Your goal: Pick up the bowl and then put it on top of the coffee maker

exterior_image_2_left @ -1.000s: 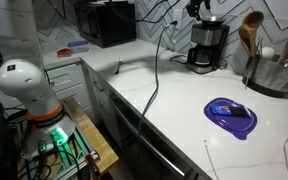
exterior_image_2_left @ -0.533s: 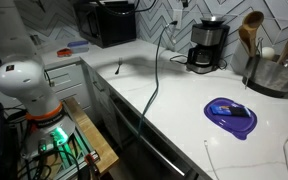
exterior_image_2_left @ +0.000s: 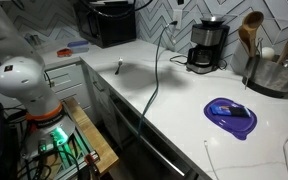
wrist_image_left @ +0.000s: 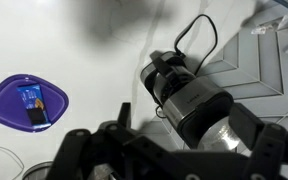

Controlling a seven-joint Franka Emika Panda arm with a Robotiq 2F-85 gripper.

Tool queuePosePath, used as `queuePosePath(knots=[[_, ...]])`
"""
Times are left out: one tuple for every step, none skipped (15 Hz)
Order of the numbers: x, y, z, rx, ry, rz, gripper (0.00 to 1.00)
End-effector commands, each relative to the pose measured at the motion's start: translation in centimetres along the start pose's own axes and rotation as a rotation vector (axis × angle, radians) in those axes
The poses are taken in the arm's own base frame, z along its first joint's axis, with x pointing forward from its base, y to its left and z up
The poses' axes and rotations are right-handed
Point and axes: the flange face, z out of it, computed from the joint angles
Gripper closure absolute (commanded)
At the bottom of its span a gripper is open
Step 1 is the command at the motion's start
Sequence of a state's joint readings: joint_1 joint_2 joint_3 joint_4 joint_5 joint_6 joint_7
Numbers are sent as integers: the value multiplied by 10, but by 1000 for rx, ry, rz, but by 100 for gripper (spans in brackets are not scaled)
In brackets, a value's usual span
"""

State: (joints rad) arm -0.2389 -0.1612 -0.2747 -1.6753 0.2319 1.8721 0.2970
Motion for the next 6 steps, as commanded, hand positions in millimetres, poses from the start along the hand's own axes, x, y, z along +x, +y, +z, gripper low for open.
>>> queuePosePath(knots=[[1, 12, -3, -4, -10, -52, 0], [2, 23, -4, -4, -16, -88, 0], [3, 30, -5, -3, -18, -106, 0], [3, 32, -5, -3, -20, -116, 0], [2, 32, -4, -2, -21, -121, 0], [2, 30, -4, -2, -22, -125, 0]])
